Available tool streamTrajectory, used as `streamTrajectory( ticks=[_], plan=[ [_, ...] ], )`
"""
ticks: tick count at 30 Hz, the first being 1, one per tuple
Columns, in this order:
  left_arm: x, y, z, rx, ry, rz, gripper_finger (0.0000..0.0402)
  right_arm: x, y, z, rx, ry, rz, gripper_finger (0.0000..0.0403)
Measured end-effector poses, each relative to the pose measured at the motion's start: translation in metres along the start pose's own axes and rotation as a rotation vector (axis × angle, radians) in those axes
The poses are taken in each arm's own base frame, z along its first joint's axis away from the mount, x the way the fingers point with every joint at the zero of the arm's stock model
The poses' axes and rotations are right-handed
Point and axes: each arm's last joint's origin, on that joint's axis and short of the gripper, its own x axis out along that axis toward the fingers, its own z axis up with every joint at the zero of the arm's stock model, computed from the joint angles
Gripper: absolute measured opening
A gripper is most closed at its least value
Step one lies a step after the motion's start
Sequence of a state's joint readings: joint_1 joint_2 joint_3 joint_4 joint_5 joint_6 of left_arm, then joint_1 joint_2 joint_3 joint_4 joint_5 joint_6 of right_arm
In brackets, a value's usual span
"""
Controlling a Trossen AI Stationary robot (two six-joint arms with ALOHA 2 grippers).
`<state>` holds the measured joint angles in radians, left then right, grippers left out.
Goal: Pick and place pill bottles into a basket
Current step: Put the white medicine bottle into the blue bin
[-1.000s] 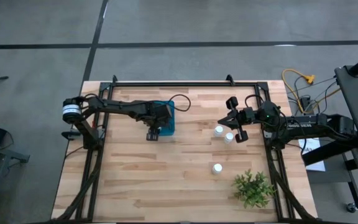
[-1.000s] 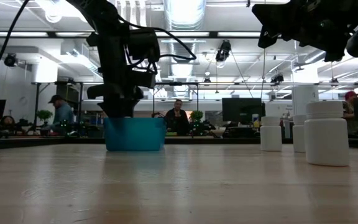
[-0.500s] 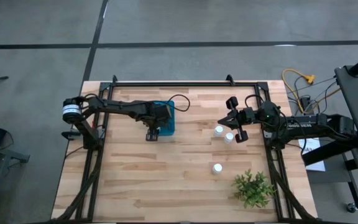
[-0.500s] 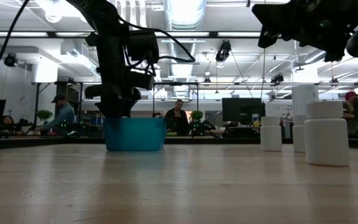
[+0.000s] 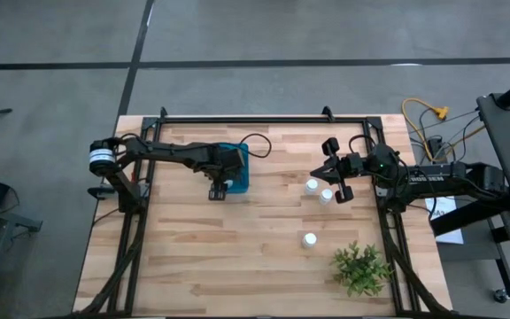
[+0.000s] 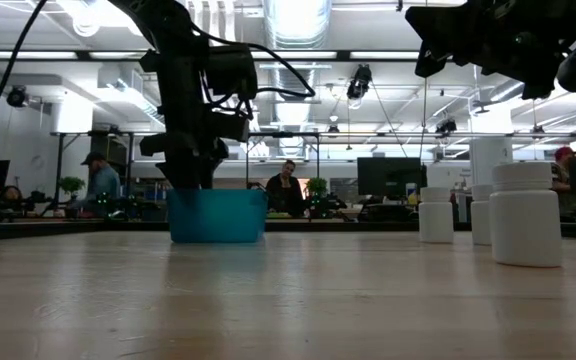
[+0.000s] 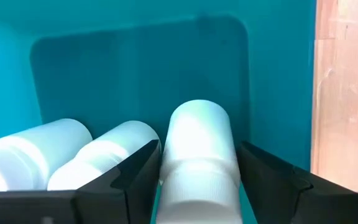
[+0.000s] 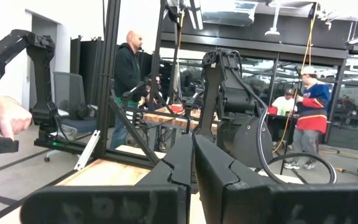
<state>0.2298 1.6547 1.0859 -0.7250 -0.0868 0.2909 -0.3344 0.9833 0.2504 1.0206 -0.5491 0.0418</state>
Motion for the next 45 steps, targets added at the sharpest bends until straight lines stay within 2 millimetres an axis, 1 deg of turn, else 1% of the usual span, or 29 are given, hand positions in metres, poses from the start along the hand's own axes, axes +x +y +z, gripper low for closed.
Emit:
streamTrajectory(
  ticks=[8,13,16,19,26,30,40,45],
  plan=[
    [0.0016,-0.001,-0.0029,-0.046,0.032,-0.008,0.0193,-0.0001,-0.0001,0.0,0.001,0.0,-0.001,0.0009],
    [0.0039,-0.0015,-0.0039,-0.045,0.048,-0.013,0.018,0.0,-0.0001,0.0,0.0,0.0,-0.001,0.0009],
    [0.0036,-0.0012,-0.0035,-0.045,0.046,-0.012,0.0178,0.0,-0.0001,0.0001,0.0,0.0,-0.001,0.0009],
    [0.0034,-0.0009,-0.0032,-0.046,0.046,-0.012,0.0187,0.0,-0.0001,0.0,0.0,0.0,-0.001,0.0009],
    [0.0042,-0.001,-0.0032,-0.046,0.049,-0.012,0.0223,0.0,-0.0001,0.0,0.0,0.0,-0.001,0.0009],
    [0.0042,-0.0008,-0.0033,-0.047,0.05,-0.011,0.0235,0.0,-0.0001,0.0,0.0,0.0,-0.001,0.0009],
    [0.0036,-0.0009,-0.0034,-0.047,0.05,-0.009,0.0238,0.0,0.0001,0.0,0.0,0.0,0.0,0.0009],
    [-0.0014,-0.0006,-0.004,-0.048,0.037,-0.006,0.0238,0.0,0.0,0.0,0.0,0.0,0.0,0.0009]
  ],
)
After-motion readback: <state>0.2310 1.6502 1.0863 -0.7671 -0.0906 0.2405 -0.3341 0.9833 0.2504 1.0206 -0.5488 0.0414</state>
